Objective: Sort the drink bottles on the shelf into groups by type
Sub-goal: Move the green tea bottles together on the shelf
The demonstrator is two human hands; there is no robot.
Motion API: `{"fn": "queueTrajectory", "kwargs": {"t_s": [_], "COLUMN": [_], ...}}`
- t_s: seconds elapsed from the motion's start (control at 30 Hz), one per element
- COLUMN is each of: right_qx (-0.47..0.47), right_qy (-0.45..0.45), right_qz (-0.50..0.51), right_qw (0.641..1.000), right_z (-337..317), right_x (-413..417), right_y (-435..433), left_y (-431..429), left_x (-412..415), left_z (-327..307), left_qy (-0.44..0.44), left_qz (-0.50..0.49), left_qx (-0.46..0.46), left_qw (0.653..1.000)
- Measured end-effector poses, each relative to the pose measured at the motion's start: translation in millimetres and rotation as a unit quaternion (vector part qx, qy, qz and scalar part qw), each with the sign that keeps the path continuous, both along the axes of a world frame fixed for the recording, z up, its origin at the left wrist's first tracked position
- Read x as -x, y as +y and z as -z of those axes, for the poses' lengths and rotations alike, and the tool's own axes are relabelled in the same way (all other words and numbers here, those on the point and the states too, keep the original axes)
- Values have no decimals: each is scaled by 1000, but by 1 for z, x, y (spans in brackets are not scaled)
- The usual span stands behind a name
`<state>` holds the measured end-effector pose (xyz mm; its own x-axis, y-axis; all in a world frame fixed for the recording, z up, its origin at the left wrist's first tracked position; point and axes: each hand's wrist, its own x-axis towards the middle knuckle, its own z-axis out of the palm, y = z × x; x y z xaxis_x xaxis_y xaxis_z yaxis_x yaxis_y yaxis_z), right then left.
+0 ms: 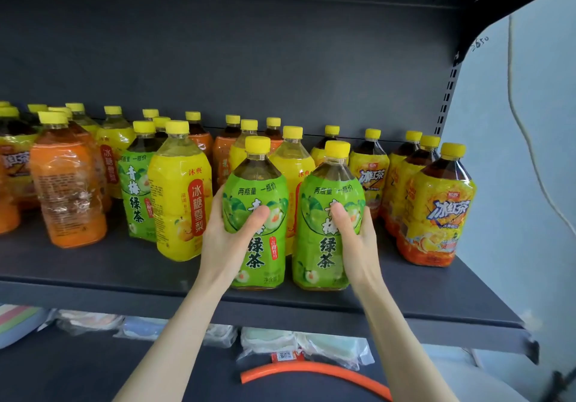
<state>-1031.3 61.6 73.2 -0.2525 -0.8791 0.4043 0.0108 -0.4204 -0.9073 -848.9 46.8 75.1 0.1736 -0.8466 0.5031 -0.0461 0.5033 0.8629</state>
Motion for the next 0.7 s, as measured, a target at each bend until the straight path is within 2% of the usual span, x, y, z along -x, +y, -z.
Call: {"fn": "queueTrajectory", "kwargs": {"t_s": [0.1, 0.23, 0.37, 0.53, 0.7], "right_qx": [22, 42, 42, 52, 41], "right_qy": [6, 3, 1, 10, 6], "right_qz": [22, 47, 57, 34, 20], "right_qw": [999, 998, 998, 998, 999], "right_z": [1, -1, -5, -17, -27], "right_x": [-11, -22, -38, -81, -165], "right_y": [6, 17, 37, 48, 62], "left_y": [8, 24, 45, 60, 75], "left_x": [3, 2, -15, -63, -145], "left_z": [-3, -1, -4, -11, -20], "left_qy": [13, 29, 27, 38, 28], "left_qz": [5, -51, -60, -79, -96], "left_qx": [-16, -3, -7, -9, 11], "left_qw": [1000, 998, 998, 996, 995]}}
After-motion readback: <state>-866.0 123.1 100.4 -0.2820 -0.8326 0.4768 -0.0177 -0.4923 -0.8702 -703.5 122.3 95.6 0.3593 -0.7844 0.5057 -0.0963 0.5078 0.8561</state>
